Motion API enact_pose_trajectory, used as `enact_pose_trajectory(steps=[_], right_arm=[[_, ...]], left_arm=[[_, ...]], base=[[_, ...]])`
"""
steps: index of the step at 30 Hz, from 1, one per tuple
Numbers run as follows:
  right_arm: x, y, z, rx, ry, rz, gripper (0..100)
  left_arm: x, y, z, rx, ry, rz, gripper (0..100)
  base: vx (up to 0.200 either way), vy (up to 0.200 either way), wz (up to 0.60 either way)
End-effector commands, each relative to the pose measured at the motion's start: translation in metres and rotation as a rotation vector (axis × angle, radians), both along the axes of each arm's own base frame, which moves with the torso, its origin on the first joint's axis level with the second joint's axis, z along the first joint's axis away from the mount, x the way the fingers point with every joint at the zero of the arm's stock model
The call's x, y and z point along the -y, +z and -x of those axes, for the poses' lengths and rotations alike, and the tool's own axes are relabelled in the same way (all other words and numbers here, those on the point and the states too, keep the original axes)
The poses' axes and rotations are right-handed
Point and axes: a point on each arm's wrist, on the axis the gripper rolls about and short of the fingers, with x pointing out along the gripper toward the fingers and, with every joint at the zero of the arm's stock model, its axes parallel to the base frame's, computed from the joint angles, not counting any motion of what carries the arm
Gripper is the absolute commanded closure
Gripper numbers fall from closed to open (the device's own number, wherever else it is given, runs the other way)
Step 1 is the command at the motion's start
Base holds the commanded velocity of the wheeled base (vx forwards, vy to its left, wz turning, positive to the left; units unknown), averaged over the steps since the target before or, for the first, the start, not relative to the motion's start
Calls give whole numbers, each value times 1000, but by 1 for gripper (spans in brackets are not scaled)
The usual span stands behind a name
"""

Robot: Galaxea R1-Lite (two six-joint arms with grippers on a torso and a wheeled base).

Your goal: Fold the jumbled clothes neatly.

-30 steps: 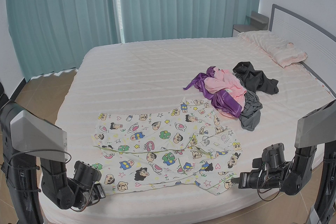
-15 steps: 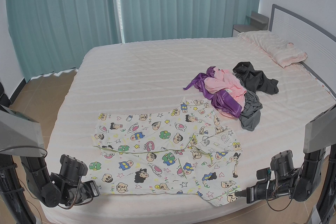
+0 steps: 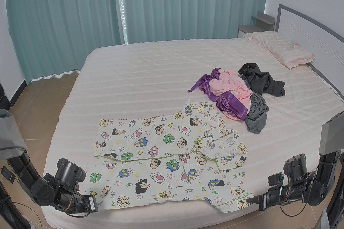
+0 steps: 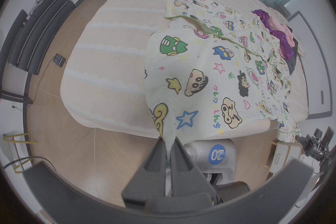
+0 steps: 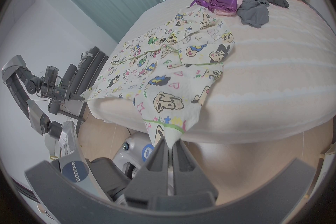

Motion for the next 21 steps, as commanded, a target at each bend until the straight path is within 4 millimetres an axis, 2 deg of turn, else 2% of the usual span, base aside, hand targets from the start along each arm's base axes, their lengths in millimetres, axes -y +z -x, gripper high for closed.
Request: enact_pose_trajectory(steps=[1, 21], right_arm=[[5, 11, 10, 23, 37, 27, 100], [13, 13, 27, -54, 117, 114, 100]], left_arm=[[1, 4, 0, 3, -24, 8, 100], [-5, 1, 22, -171, -167, -65, 100]], base=[[0, 0, 0], [0, 0, 0]])
